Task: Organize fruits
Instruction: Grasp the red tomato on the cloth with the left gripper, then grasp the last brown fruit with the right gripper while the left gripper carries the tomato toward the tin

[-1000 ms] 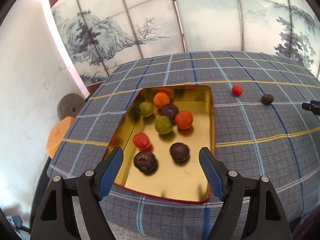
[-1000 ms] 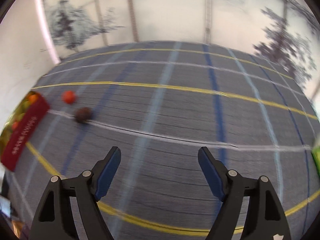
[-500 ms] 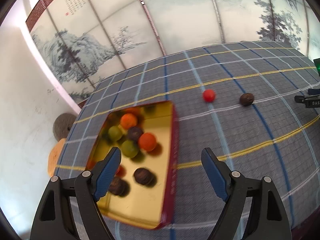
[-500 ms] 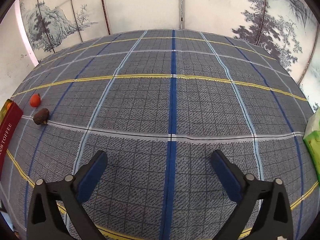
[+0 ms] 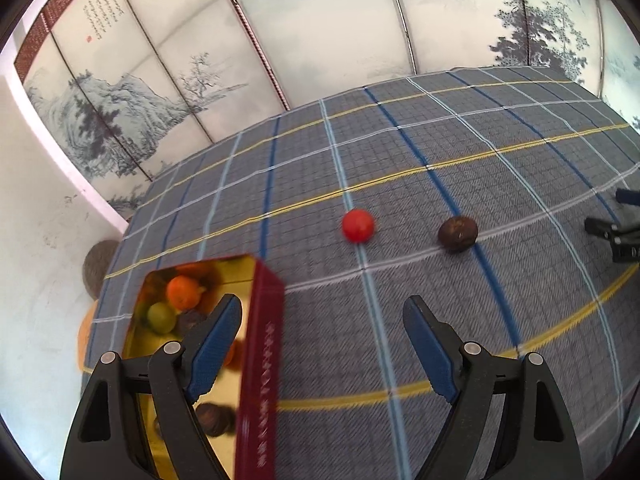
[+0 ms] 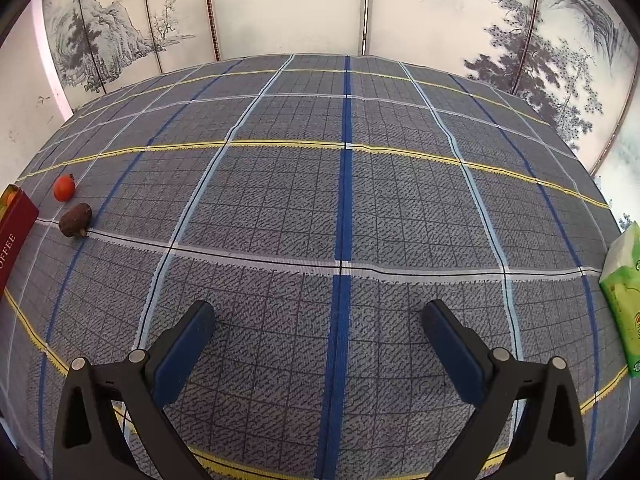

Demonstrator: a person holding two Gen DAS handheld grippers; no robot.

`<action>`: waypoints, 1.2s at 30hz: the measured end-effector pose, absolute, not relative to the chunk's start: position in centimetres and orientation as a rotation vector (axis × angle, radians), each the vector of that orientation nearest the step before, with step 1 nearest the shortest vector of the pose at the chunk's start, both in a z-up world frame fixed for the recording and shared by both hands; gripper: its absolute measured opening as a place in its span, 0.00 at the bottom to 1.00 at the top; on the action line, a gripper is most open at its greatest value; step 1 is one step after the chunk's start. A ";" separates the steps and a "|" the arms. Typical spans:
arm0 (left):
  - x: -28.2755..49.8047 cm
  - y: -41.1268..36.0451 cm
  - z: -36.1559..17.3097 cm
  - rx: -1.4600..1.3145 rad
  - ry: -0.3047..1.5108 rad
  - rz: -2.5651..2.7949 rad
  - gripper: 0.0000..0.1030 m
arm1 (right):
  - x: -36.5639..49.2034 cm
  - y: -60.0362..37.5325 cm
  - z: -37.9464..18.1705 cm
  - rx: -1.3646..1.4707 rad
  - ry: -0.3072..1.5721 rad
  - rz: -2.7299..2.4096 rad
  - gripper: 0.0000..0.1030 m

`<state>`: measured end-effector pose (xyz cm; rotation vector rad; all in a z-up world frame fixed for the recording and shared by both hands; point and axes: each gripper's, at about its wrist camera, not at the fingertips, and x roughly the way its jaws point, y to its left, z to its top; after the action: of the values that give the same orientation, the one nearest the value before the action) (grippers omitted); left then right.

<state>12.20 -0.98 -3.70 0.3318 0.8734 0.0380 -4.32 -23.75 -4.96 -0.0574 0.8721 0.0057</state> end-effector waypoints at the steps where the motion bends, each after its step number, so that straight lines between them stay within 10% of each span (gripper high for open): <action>1: 12.9 -1.0 -3.8 0.318 0.884 0.027 0.81 | -4.3 -23.8 -5.0 -0.057 0.872 0.006 1.00; 19: 25.1 -0.2 -8.4 0.114 1.047 0.002 0.79 | -4.3 -23.7 -4.9 -0.057 0.872 0.006 1.00; 24: 25.3 0.7 -10.1 -0.004 1.077 -0.062 0.30 | -4.3 -23.7 -5.0 -0.059 0.872 0.003 1.00; 36: 17.8 -0.9 -6.2 -0.048 1.015 -0.088 0.30 | -3.9 -23.9 -5.0 -0.052 0.874 -0.008 1.00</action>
<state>17.75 -0.91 -6.16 -0.0484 1.0146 -0.0879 -3.89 -23.87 -5.00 -0.0518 0.8744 -0.0078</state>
